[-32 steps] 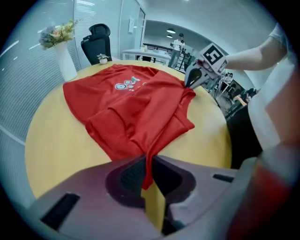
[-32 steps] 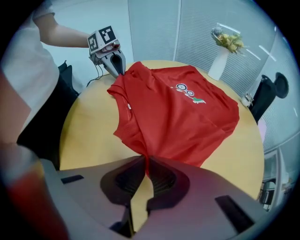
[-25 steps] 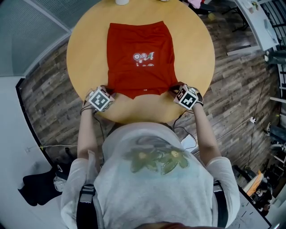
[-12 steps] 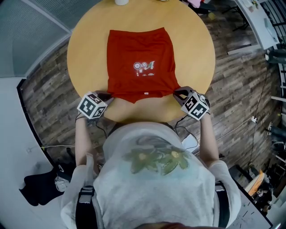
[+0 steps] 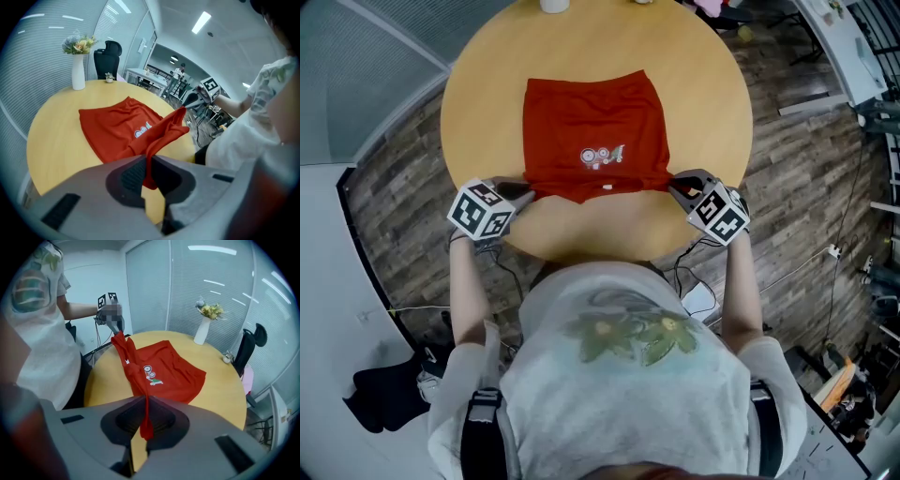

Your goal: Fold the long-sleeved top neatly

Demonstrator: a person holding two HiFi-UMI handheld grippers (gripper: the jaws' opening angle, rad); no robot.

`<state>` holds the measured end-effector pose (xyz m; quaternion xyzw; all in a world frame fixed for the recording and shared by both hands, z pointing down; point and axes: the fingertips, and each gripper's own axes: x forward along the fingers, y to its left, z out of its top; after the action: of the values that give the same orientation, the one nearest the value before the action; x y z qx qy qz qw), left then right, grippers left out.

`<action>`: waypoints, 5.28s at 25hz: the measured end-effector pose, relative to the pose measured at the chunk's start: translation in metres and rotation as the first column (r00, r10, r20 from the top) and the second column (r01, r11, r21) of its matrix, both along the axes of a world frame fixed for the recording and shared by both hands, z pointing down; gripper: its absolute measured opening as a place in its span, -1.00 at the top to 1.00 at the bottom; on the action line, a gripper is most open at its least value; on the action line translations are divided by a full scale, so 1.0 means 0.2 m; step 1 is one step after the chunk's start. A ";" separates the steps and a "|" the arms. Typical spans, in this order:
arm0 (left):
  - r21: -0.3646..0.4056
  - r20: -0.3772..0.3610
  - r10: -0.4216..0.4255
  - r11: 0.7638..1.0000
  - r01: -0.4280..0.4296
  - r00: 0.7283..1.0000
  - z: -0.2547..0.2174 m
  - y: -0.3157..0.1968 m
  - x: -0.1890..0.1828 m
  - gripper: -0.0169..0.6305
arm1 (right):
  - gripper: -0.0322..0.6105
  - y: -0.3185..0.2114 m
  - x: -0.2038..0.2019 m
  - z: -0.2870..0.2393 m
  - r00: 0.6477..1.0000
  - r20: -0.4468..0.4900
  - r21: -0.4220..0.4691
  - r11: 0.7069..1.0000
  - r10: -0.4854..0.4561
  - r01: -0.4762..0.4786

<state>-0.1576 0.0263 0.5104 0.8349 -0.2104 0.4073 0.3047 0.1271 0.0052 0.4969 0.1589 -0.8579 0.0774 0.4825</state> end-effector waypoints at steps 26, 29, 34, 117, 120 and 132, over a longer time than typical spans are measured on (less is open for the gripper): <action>-0.042 -0.176 -0.599 0.797 0.602 0.781 0.39 -1.29 -0.19 0.60 | 0.62 -1.54 -0.12 0.41 0.928 0.116 0.036 0.933 0.353 -0.359; -0.033 -0.195 -0.637 0.765 0.644 0.746 0.38 -1.29 -0.22 0.49 | 0.42 -1.54 -0.12 0.40 0.890 0.172 0.001 0.903 0.423 -0.429; -0.070 -0.199 -0.714 0.693 0.717 0.671 0.42 -1.23 -0.30 0.49 | 0.37 -1.45 0.03 0.49 0.838 0.107 -0.049 0.844 0.535 -0.533; 0.276 -0.096 -0.333 0.897 0.346 0.938 0.19 -0.55 0.47 0.64 | 0.37 -0.69 0.01 0.35 0.678 0.256 -0.196 0.724 0.689 -0.661; 0.293 -0.101 -0.312 0.898 0.328 0.945 0.15 -0.40 0.60 0.64 | 0.37 -0.69 0.14 0.35 0.635 0.266 -0.228 0.688 0.725 -0.689; 0.268 -0.078 -0.094 0.957 0.112 0.993 0.31 0.02 1.44 0.25 | 0.30 -0.70 0.28 0.49 0.680 0.225 -0.344 0.710 0.698 -0.614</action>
<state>0.1307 0.0312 0.5734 0.8693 -0.2975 0.3313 0.2147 0.1836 -0.1340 0.5957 0.3823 -0.7956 0.3759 0.2822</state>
